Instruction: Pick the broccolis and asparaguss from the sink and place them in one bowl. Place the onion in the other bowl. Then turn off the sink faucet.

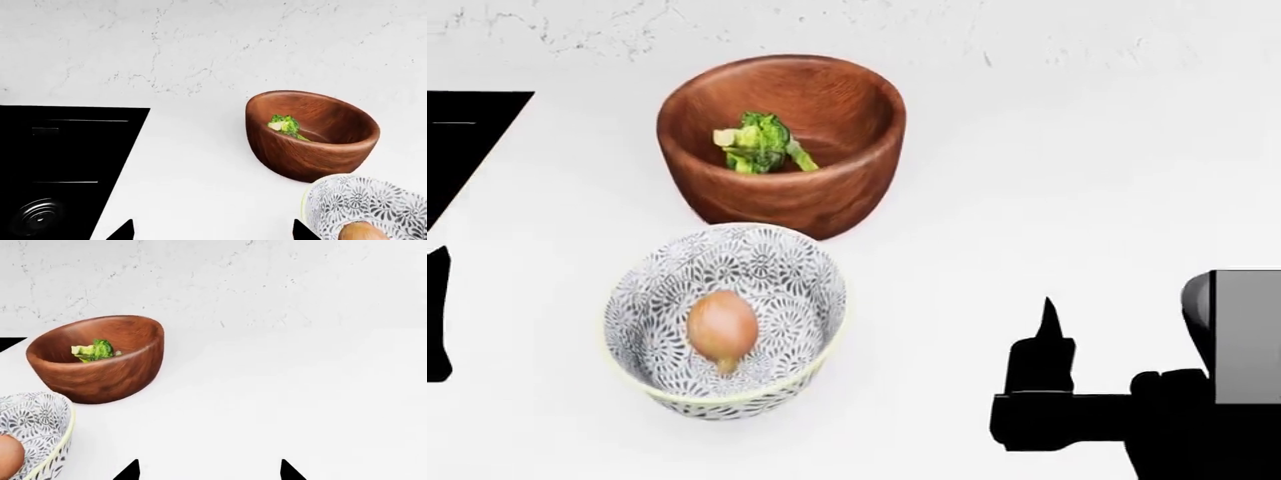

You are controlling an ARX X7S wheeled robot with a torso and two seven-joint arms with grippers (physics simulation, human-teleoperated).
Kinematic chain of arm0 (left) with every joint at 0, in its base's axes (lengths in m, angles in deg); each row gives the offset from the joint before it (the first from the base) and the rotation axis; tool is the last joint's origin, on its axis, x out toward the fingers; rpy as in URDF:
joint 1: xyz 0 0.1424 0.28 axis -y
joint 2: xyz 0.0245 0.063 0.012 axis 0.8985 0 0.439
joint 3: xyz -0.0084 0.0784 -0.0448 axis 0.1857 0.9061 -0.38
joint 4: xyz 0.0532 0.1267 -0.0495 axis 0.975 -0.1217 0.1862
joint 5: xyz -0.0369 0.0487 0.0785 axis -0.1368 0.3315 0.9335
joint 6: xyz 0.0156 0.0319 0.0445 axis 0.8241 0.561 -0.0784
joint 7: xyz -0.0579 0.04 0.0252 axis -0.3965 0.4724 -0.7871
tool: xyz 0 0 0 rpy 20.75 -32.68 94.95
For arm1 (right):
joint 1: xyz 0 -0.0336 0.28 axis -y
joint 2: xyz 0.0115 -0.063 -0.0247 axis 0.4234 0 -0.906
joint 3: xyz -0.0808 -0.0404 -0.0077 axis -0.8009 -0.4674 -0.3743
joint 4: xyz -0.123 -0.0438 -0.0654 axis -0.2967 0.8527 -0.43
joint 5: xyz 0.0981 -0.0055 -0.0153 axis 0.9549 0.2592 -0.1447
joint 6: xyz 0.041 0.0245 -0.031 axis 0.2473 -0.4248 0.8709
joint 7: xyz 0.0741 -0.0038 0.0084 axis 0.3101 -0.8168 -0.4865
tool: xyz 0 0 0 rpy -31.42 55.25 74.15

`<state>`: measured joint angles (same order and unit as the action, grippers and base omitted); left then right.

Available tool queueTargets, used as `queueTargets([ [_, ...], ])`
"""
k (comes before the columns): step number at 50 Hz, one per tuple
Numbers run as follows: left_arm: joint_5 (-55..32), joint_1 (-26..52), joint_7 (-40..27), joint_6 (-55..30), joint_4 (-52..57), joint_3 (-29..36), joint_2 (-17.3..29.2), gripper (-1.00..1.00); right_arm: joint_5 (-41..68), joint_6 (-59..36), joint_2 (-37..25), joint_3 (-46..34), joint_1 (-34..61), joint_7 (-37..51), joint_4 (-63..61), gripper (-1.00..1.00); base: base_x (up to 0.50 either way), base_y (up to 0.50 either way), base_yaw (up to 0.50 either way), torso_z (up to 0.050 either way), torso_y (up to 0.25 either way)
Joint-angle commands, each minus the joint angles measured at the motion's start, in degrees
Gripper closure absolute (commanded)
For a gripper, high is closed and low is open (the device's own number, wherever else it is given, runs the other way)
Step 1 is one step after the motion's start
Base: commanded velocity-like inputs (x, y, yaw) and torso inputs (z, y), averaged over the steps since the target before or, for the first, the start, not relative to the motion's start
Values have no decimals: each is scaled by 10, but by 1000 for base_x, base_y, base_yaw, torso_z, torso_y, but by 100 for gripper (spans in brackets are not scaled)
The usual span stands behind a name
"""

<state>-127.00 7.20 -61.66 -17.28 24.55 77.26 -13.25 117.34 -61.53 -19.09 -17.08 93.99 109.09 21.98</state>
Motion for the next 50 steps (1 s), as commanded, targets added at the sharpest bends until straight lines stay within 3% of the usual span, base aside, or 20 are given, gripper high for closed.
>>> queueTargets([
  [1, 5, 21, -11, -4, -14, 13, -13, -100, -19, -1, 9, -17, 24, -17, 19, -100, -371, 0, 0, 0, 0],
  [8, 11, 10, -7, 4, -24, 4, -6, -100, -55, -2, 23, -44, 56, -42, 42, -100, -379, 49, 0, 0, 0],
  [50, -2, -1, -3, 11, -23, -7, 3, -100, -76, 36, 28, -30, 2, -43, 20, -100, -166, 500, 0, 0, 0],
])
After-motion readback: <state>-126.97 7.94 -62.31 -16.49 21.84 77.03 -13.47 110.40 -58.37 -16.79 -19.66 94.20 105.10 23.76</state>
